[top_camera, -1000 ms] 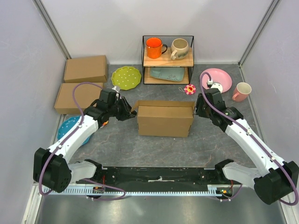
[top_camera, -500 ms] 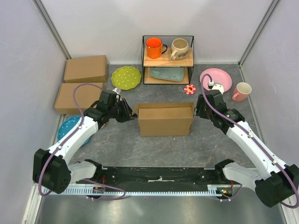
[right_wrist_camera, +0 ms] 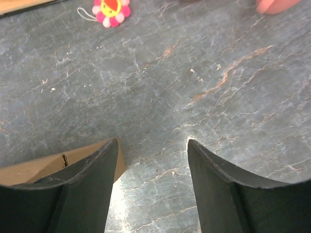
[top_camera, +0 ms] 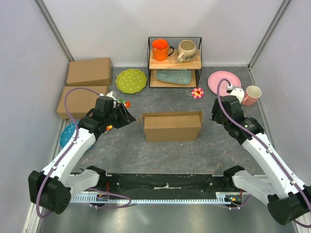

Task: Fold the paper box

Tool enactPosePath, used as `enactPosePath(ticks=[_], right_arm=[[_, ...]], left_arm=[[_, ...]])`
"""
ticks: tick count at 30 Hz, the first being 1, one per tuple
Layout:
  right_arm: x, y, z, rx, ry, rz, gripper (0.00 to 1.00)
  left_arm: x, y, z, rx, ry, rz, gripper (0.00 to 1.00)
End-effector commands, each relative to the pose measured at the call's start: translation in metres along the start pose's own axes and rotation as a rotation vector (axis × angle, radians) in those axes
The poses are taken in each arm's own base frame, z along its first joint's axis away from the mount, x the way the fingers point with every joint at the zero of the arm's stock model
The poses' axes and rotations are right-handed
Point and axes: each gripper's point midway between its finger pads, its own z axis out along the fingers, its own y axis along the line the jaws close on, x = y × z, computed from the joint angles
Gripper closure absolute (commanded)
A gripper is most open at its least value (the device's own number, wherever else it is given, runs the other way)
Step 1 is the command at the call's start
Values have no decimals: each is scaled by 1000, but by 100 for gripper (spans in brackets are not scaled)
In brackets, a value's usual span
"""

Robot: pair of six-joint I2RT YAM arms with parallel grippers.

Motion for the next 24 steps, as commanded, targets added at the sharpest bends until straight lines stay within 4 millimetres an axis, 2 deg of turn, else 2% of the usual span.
enactPosePath(ticks=[1,2,3,4,5,6,8,9,12,14,15,16,21,24], right_arm=[[-35,-10,-22,31,-100,15,33],[-39,-10,-27,19,-113,24,33],[-42,-1,-34,-46,-120,20,34],[-51,7,-50,-128,-163,32,35],[-61,17,-61,-207,-211,40,36],[-61,33,-74,-327,-224,11,36],[-70,40,-100,-440,-305,24,36],[-67,50,-110,-518,-302,-1,36],[-59,58,-113,-571,-274,-26,35],[-53,64,-114,-611,-255,-43,35],[-49,66,-113,-621,-239,-51,35],[-43,67,-111,-630,-215,-71,35],[-22,69,-90,-602,-110,-113,34],[-15,70,-83,-592,-88,-102,34]], left_arm=[[-16,12,-12,-41,-68,53,52],[-19,16,-15,-57,-76,48,52],[-22,17,-20,-60,-98,49,52],[-28,20,-24,-81,-130,49,52],[-33,22,-28,-91,-155,46,52],[-36,23,-33,-97,-182,45,52],[-45,19,-48,-83,-250,50,52],[-51,14,-52,-57,-286,66,52],[-66,-8,-74,67,-415,115,52],[-57,-35,-86,238,-429,202,50],[-62,-52,-95,328,-477,271,50],[-52,-61,-99,396,-452,310,50],[-46,-62,-98,413,-438,370,49],[-45,-66,-101,444,-457,386,49]])
